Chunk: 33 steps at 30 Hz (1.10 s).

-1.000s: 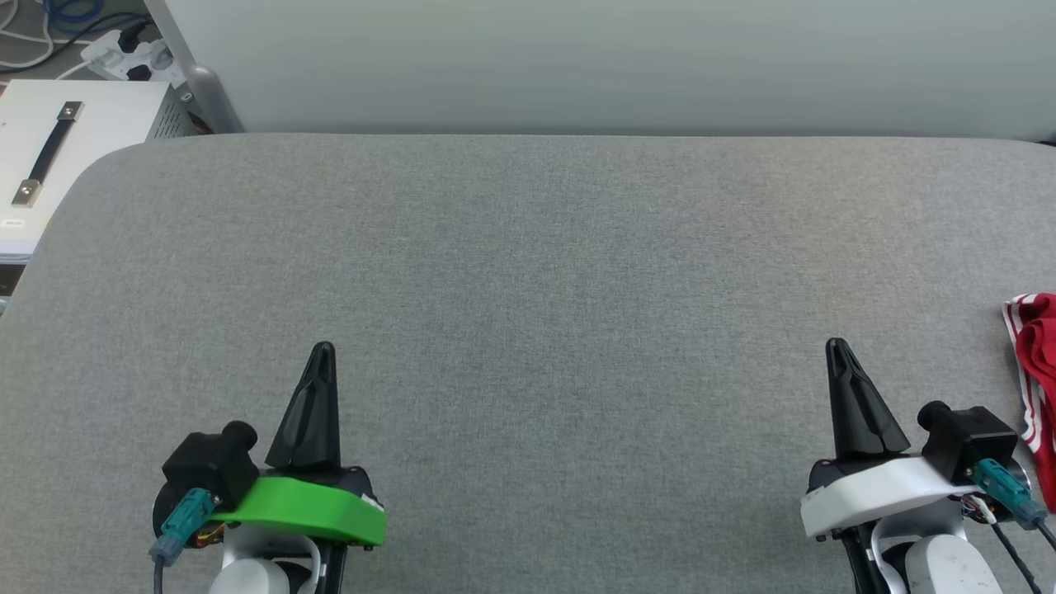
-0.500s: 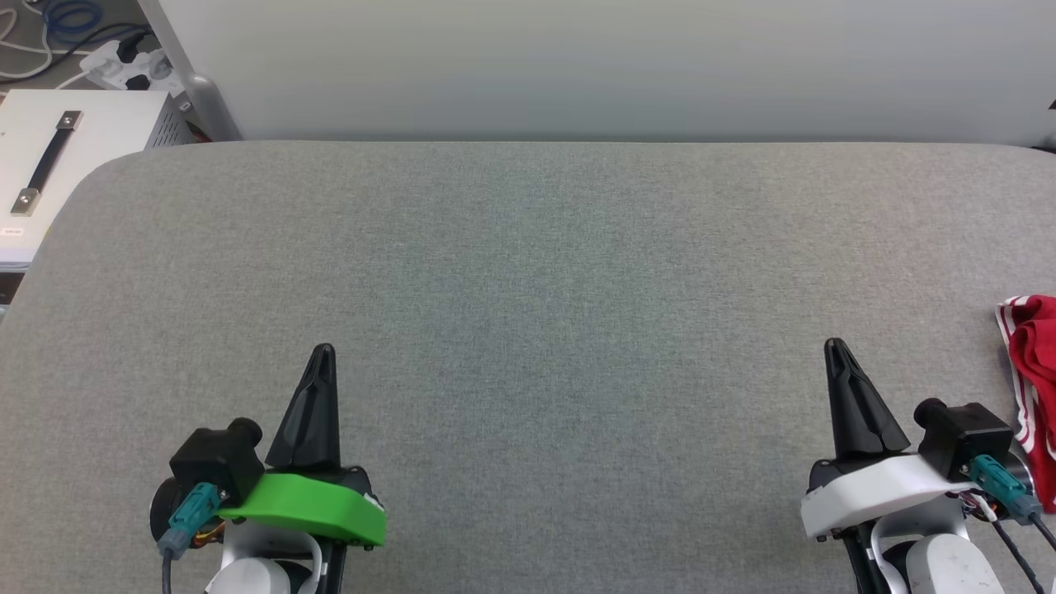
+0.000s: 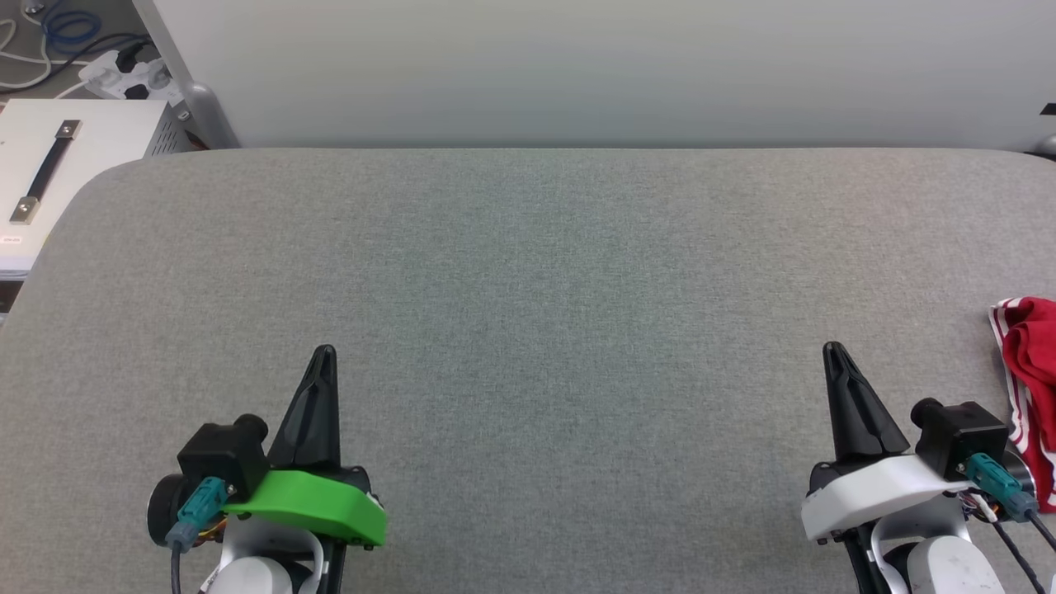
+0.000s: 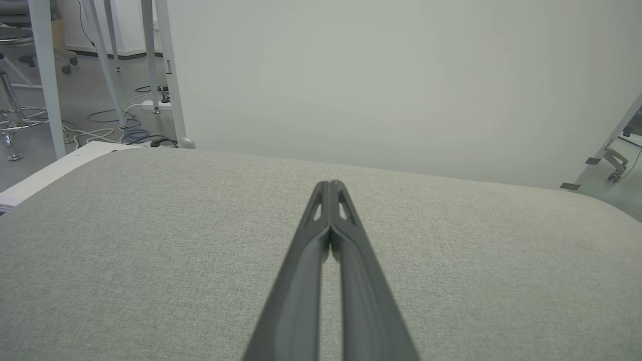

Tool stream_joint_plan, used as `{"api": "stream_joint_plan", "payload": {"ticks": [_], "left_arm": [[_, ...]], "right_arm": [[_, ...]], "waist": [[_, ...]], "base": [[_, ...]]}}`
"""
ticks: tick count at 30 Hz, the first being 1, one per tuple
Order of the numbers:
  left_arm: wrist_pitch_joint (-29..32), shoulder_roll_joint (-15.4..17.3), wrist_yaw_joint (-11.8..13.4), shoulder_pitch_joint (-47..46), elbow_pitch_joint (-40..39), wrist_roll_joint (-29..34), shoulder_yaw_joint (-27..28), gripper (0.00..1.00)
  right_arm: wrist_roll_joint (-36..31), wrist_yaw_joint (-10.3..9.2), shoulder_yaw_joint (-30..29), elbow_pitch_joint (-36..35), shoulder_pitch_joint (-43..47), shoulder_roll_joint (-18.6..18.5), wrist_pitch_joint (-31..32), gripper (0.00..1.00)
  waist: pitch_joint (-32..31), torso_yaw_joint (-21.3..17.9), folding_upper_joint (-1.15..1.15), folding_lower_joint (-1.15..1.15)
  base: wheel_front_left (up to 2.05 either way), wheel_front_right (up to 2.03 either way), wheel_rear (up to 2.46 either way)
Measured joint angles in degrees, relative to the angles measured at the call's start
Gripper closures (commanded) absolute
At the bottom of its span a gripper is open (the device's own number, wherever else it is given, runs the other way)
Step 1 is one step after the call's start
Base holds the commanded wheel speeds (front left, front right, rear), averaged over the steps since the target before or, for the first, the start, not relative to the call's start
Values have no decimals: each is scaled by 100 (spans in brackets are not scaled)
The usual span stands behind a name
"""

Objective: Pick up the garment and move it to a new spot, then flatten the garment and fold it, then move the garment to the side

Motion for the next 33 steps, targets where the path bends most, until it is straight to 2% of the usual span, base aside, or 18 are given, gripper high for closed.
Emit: {"api": "stream_joint_plan", "payload": {"ticks": [33], "left_arm": [[367, -1, 204, 2, -64, 482, 35, 100]], "right_arm": [[-316, 0, -25, -166, 86, 0, 379, 100]], "waist": [[-158, -68, 0, 0]], "base": [[0, 0, 0]]}}
